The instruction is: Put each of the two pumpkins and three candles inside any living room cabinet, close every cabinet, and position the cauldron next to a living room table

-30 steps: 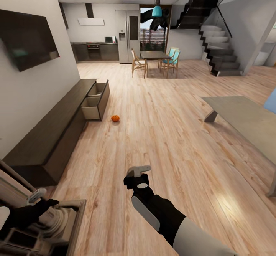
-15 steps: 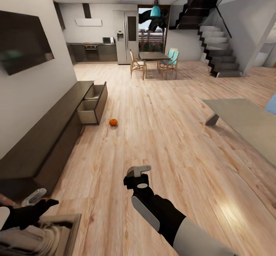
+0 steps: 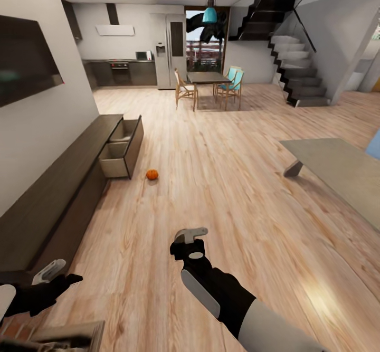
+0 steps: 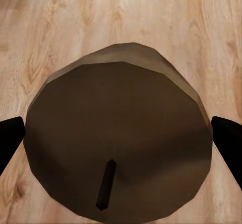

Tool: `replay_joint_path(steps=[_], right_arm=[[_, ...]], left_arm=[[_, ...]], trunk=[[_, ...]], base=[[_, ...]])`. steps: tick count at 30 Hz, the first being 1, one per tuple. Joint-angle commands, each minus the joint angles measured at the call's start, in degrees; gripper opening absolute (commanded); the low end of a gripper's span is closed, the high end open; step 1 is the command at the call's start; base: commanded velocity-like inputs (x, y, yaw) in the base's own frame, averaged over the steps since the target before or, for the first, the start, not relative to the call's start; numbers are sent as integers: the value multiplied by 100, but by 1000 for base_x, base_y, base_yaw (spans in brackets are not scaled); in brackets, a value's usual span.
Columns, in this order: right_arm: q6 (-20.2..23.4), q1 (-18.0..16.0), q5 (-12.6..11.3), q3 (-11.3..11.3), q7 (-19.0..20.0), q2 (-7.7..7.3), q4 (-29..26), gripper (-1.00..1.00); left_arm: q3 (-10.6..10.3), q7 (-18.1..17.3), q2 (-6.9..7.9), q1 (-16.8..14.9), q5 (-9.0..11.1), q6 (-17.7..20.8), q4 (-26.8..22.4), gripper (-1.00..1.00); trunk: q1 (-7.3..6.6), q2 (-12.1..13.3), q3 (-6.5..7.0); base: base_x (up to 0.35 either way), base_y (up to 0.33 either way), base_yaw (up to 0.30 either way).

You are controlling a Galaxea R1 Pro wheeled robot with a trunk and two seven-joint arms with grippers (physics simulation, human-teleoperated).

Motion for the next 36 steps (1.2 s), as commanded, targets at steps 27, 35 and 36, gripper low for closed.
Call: replay_joint_path(steps=[27, 35, 36], right_arm=[[-39, -1, 14, 0, -3, 0, 2, -100], [-101, -1, -35, -17, -25, 0, 19, -100], [-99, 2, -45, -20, -26, 0, 22, -100]], left_arm=[[-9, 13, -25, 0, 0, 0, 6, 100], [-410, 13, -77, 0, -6, -9, 29, 100], [-426, 13, -89, 0, -4, -9, 27, 100]], trunk=[[0, 0, 180], [0, 0, 256], [0, 0, 266]], base=[[322, 0, -80], [318, -75, 0], [305, -168, 0]])
